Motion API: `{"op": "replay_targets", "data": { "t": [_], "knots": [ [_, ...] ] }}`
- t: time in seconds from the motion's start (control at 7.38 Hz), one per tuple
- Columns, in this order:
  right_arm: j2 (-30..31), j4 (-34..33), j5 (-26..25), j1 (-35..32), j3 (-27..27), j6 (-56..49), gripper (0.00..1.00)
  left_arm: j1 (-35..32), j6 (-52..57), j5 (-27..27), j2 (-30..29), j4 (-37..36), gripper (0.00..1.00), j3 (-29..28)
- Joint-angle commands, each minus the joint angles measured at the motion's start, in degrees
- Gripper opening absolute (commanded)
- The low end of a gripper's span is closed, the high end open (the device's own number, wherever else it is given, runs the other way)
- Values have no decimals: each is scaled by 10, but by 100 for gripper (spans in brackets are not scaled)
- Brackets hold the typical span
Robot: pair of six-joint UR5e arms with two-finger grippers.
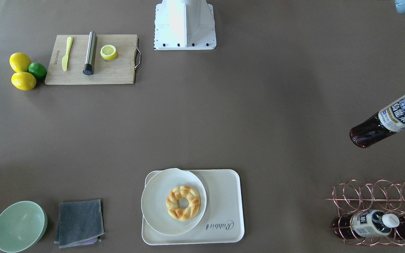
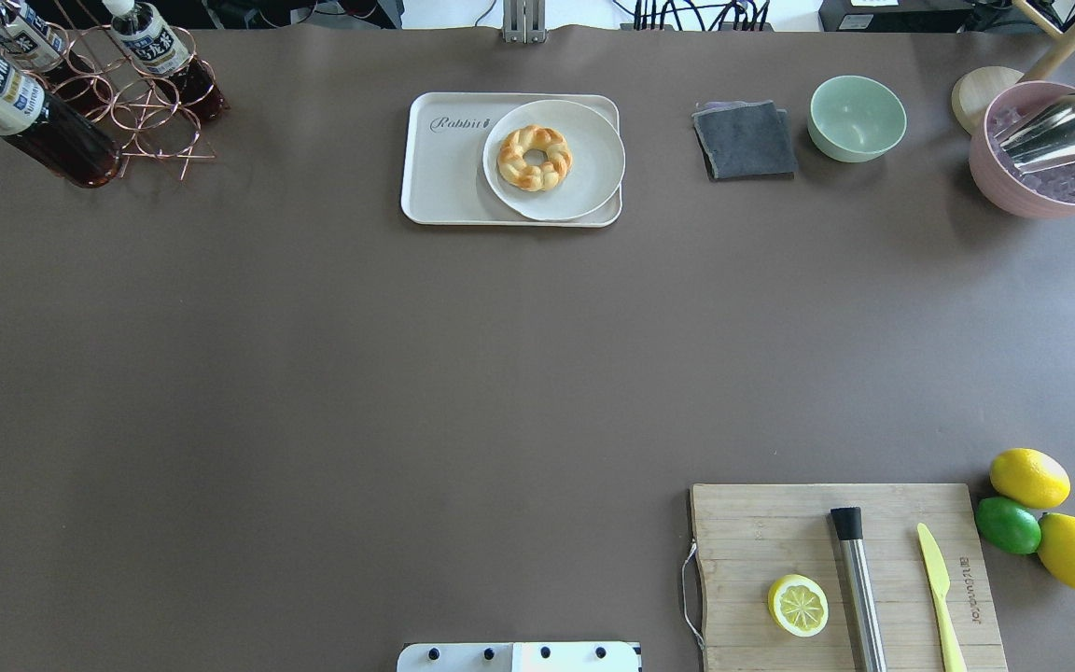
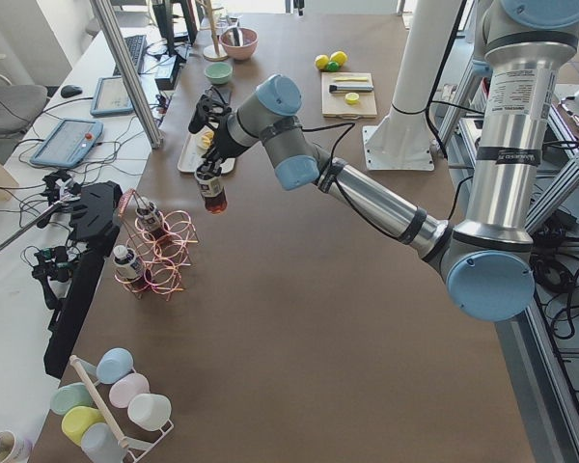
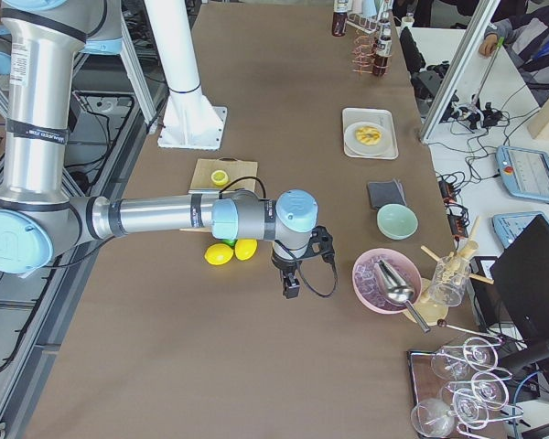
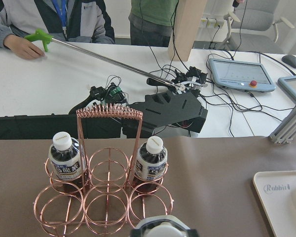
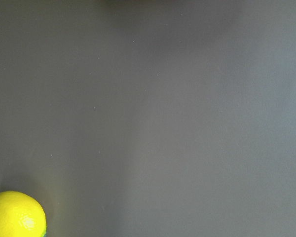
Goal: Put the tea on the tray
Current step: 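Lift the tea bottle up out of the rack with the left gripper, then carry the bottle to the table center near the tray and release it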
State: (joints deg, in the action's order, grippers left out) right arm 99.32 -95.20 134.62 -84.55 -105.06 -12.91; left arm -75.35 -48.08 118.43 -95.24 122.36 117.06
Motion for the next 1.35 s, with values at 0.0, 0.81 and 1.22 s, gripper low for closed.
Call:
{"op": "replay_targets", "data": {
  "t": [0.0, 0.81, 1.22],
  "knots": [
    [-1, 0, 0, 0, -1, 0, 100, 142, -15, -131, -40, -69, 0, 51],
    [-1, -1, 2, 3, 1, 0, 100, 500, -159, -475, -315, -343, 0, 30],
    [0, -1, 3, 4, 1, -2, 100, 546, -186, -512, -332, -342, 0, -16]
  ]
}}
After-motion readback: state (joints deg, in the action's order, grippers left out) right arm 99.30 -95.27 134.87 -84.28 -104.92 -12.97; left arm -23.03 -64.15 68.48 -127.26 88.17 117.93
